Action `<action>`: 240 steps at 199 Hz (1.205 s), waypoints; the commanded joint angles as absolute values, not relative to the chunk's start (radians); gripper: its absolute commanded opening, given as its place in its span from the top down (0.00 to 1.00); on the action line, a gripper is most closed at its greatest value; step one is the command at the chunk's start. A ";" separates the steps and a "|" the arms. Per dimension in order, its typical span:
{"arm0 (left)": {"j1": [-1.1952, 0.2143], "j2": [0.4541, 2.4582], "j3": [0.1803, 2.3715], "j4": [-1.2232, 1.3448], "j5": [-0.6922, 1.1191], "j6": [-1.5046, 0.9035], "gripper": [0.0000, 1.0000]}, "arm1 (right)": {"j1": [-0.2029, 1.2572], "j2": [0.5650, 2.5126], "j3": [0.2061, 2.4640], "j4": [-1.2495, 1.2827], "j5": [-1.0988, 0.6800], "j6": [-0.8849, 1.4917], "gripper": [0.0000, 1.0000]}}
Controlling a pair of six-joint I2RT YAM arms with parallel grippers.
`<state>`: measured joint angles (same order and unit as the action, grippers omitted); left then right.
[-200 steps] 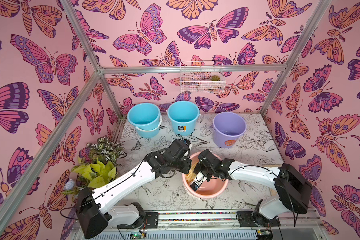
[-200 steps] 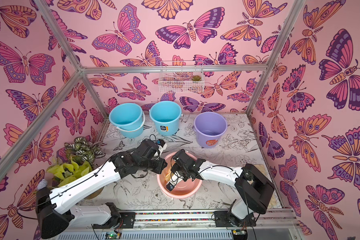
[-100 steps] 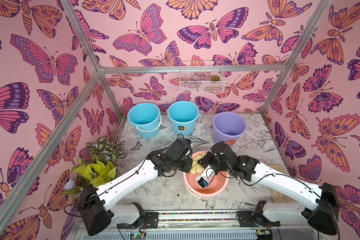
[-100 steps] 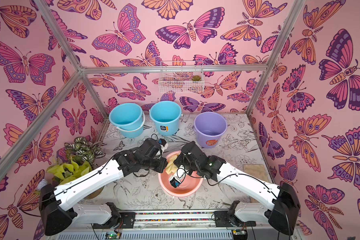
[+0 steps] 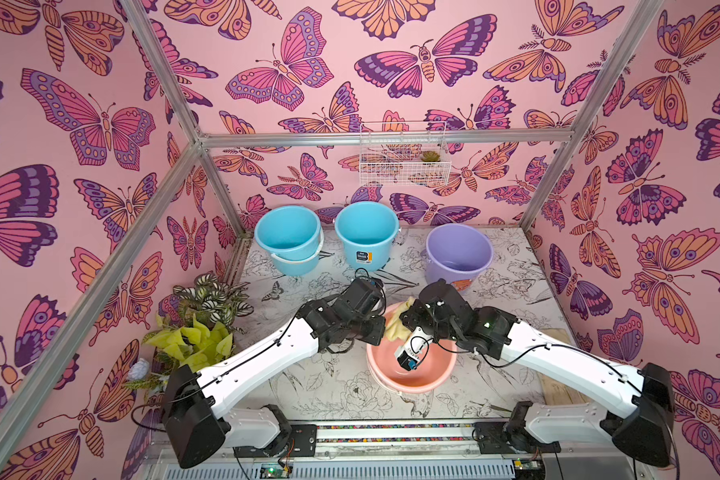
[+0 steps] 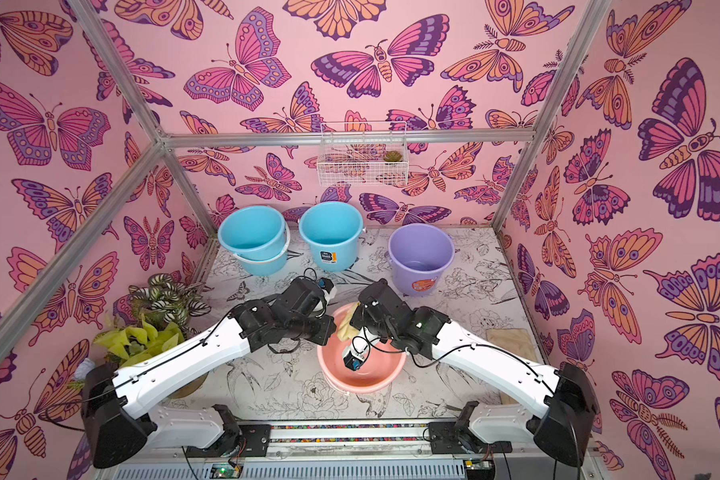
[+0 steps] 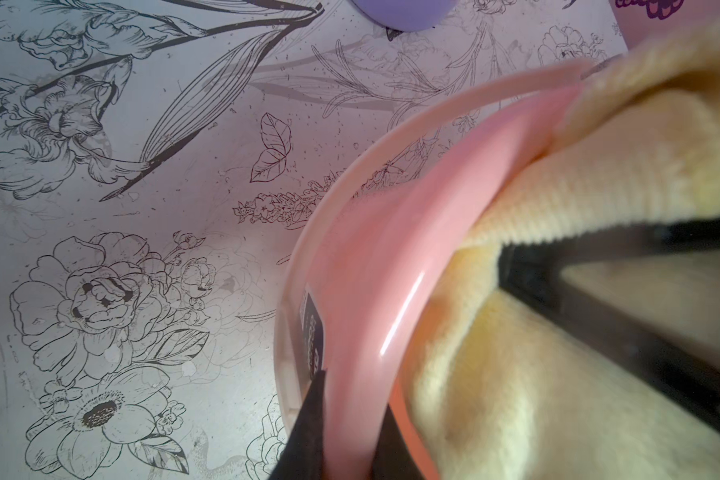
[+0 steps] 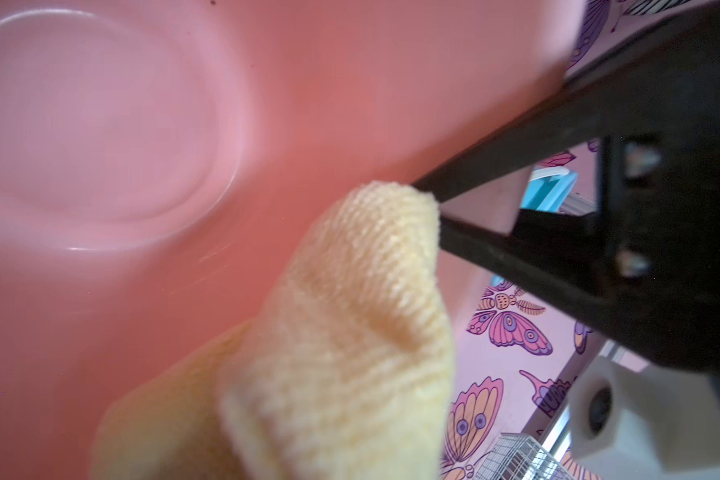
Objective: Wipe the inside of the bucket with a cloth
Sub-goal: Wipe the dirt from the inside of the bucket.
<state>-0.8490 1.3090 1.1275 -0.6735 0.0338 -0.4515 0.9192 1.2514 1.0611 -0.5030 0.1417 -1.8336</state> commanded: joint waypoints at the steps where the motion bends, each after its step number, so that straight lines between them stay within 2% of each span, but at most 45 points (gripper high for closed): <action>1: -0.848 1.282 1.144 -0.673 0.012 -0.456 1.00 | 0.920 1.206 1.070 -0.642 0.267 -1.761 1.00; 52: -0.848 1.246 1.144 -0.674 -0.017 -0.469 1.00 | 0.958 1.122 1.087 -0.950 0.264 -1.570 1.00; 83: -0.848 1.248 1.150 -0.673 -0.022 -0.474 1.00 | 0.996 1.106 1.108 -1.118 0.136 -1.420 1.00; 126: -0.848 1.258 1.160 -0.673 -0.018 -0.477 1.00 | 1.022 1.099 1.102 -1.161 -0.096 -1.269 1.00; 158: -0.848 1.262 1.164 -0.671 -0.011 -0.481 1.00 | 1.033 1.120 1.072 -1.073 -0.232 -1.180 1.00; 199: -0.848 1.262 1.167 -0.669 0.000 -0.483 1.00 | 1.052 1.142 1.011 -0.795 -0.365 -1.088 1.00; 240: -0.848 1.262 1.164 -0.668 0.007 -0.486 1.00 | 1.084 1.206 0.980 -0.500 -0.388 -1.048 1.00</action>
